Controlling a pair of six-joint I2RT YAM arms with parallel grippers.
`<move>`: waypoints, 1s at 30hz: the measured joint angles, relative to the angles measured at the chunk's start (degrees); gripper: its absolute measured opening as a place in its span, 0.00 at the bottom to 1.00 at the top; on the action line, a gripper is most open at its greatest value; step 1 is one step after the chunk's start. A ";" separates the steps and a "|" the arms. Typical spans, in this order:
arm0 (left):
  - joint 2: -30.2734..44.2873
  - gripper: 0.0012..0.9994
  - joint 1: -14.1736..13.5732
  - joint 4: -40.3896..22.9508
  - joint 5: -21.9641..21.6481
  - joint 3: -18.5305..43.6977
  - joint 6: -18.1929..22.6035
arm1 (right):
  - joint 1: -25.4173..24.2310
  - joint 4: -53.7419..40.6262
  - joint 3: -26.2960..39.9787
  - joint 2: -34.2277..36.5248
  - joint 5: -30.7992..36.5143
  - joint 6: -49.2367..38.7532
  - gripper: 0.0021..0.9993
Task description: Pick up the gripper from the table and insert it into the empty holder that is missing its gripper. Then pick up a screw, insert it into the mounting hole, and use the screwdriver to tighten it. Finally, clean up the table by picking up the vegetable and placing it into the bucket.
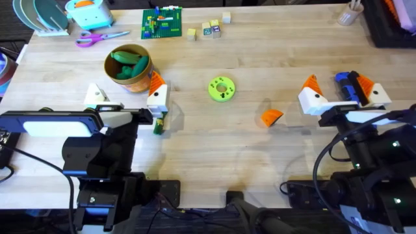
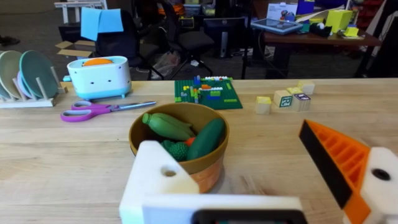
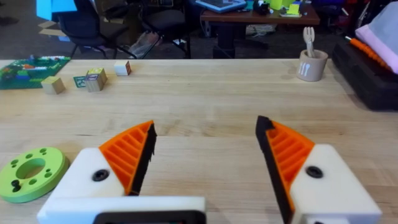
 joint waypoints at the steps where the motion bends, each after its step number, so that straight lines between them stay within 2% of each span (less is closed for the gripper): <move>1: 0.00 0.99 0.00 0.00 0.00 0.00 0.00 | 0.00 0.00 0.00 0.00 0.00 0.00 0.99; 10: 0.00 0.99 0.00 -0.30 0.09 0.02 -0.35 | 0.00 -0.39 0.02 0.00 0.02 0.20 0.99; 12: 0.00 0.99 0.01 -2.56 0.31 0.29 -1.17 | 0.00 -0.45 0.08 0.00 0.02 1.62 0.99; 14: 0.24 0.99 0.00 -7.47 0.57 1.75 -1.88 | 0.00 -2.63 1.07 0.11 0.04 3.14 0.99; 16: 1.39 0.99 0.01 -14.57 1.26 5.54 -2.32 | 0.00 -8.13 3.84 0.46 -0.24 4.12 0.99; 19: 6.03 0.99 0.00 -25.45 3.23 14.95 -2.75 | 0.00 -16.09 9.70 3.12 -0.42 4.23 0.99; 23: 14.98 0.99 0.00 -36.99 5.59 28.18 -2.98 | 0.00 -25.62 21.25 9.21 -0.63 4.23 0.99; 26: 23.05 0.99 0.00 -45.24 7.25 36.84 -2.98 | 0.00 -33.46 30.70 14.89 -0.63 4.23 0.99; 30: 32.38 0.99 0.01 -52.09 8.54 43.14 -2.97 | 0.00 -43.41 40.69 22.59 -0.65 4.22 0.99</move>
